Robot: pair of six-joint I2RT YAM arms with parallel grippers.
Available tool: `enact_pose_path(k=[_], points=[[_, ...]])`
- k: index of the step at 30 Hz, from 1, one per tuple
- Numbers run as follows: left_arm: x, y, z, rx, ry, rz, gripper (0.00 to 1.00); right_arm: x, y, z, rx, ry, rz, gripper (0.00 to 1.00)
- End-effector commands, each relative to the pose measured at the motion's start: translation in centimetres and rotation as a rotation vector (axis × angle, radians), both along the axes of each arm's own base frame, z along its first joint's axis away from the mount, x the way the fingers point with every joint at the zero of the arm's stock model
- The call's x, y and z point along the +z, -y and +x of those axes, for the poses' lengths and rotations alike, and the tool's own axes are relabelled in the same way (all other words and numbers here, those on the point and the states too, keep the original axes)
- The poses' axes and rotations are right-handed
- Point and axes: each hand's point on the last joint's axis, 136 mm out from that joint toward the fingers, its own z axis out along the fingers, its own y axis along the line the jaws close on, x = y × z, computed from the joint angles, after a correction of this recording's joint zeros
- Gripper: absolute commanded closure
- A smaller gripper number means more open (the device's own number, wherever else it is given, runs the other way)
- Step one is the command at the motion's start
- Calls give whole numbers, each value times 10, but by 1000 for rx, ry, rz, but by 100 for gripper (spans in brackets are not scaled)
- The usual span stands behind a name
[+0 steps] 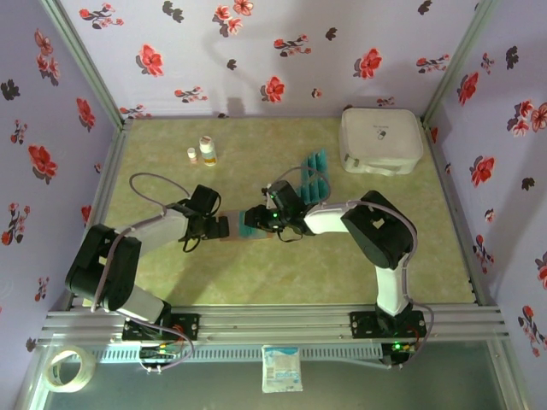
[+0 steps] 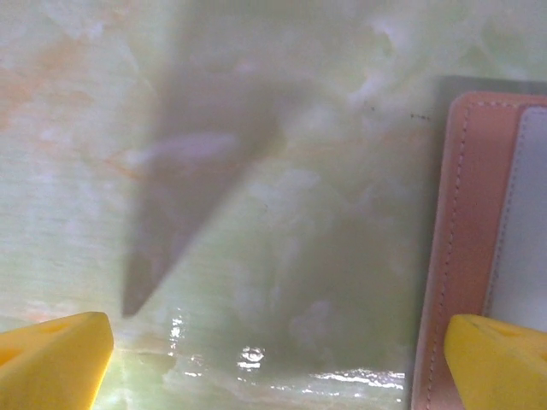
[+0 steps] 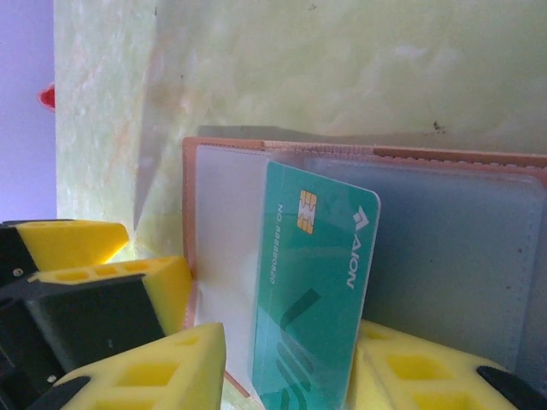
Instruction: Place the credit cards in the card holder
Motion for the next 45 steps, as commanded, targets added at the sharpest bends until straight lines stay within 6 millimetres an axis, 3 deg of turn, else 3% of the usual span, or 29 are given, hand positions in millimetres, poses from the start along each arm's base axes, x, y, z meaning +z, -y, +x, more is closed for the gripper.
enact_pose_path(k=[1,23,28,38,45], points=[[8,0,6,5,8,-16,0,-16,13,-6,1,-21,-115,61],[-6,-2,7,5,-12,-38,0,-11,13,-9,81,68,-383,57],[-8,-1,7,1,-17,-38,0,-10,6,-13,110,78,-405,56],[-9,-1,7,-1,-23,-37,0,7,11,-4,123,136,-471,50],[-11,-1,6,-4,-29,-33,0,1,5,-3,124,118,-454,51]])
